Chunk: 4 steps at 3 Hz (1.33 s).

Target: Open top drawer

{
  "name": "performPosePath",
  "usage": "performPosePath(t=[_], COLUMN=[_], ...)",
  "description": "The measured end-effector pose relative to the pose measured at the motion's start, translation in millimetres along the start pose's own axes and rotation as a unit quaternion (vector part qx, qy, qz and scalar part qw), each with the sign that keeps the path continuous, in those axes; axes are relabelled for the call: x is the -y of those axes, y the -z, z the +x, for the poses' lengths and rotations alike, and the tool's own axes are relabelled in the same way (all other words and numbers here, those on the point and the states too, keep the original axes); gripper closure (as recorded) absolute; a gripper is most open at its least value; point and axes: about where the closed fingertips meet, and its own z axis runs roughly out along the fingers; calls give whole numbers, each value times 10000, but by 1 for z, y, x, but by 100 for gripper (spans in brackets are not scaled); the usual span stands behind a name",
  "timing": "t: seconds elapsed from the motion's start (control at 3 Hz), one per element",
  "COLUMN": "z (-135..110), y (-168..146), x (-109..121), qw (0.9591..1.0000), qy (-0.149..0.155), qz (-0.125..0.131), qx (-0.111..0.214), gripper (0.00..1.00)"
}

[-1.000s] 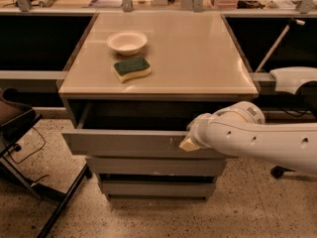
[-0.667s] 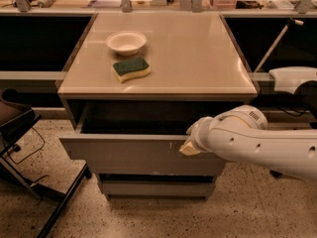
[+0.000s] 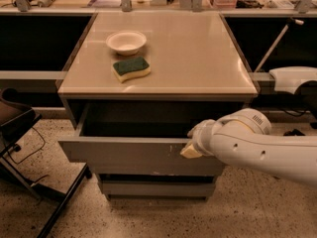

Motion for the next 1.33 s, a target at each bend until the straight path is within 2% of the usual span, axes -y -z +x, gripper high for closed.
performPosePath(t=[1.33], z=[9], y=[16], x=[-13], qw=[9999], qy=[-96], qz=[28], qx=[14], gripper=[100])
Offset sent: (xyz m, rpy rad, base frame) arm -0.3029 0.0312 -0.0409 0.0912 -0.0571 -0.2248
